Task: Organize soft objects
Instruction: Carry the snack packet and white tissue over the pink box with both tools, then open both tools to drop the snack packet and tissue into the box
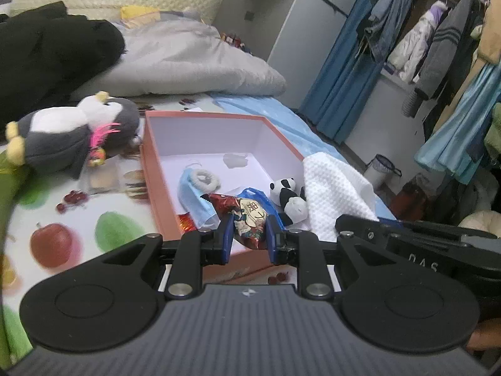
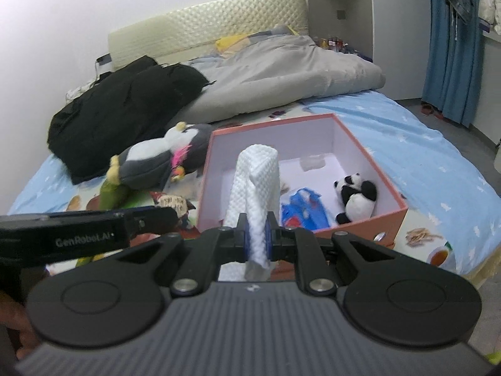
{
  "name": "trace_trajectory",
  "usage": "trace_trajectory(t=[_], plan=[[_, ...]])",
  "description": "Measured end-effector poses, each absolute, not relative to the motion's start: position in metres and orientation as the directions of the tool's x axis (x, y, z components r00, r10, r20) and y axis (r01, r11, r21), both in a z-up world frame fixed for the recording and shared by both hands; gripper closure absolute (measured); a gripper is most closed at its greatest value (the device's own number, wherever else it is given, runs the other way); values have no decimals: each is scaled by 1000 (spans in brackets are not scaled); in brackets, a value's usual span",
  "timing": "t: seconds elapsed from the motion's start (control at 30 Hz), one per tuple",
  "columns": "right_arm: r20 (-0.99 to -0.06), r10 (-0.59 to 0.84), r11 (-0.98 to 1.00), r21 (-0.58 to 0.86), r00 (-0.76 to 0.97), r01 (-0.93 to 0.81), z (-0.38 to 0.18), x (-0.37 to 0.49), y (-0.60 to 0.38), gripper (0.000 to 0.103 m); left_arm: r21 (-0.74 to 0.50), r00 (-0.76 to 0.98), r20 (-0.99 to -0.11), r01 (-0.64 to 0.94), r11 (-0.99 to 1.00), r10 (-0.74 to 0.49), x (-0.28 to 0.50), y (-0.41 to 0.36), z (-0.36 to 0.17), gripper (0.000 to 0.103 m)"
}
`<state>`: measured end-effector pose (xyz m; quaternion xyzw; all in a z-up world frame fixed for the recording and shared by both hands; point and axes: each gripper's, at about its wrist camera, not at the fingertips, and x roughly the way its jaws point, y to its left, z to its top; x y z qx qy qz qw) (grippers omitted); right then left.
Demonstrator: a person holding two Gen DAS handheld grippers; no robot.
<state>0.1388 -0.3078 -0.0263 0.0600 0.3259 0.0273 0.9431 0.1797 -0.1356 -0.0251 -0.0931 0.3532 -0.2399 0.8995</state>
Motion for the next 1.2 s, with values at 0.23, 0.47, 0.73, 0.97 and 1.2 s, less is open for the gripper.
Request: trace_trajectory(t=[0.23, 0.47, 0.73, 0.97, 1.2], plan=[[-645, 85, 990, 143, 759, 11, -42, 197, -348, 89, -320, 604, -631, 369, 873, -487, 251, -181, -41, 77], [-707, 98, 986, 165, 700, 29, -75, 257, -380, 89, -300, 557, -693, 354, 886, -457, 323, -220, -72, 77], [-767, 115, 980, 190, 631, 53, -118, 303, -406, 88, -271, 512, -761, 307, 912, -398, 377, -240, -116, 77], [-779, 117, 979, 193, 616, 59, -131, 315, -413, 84, -259, 503, -774, 303, 917, -384, 384, -247, -128, 73], [-765, 111, 978, 198, 635, 67, -118, 299, -414, 64, -234, 522, -769, 309, 922, -370, 365, -244, -112, 58]])
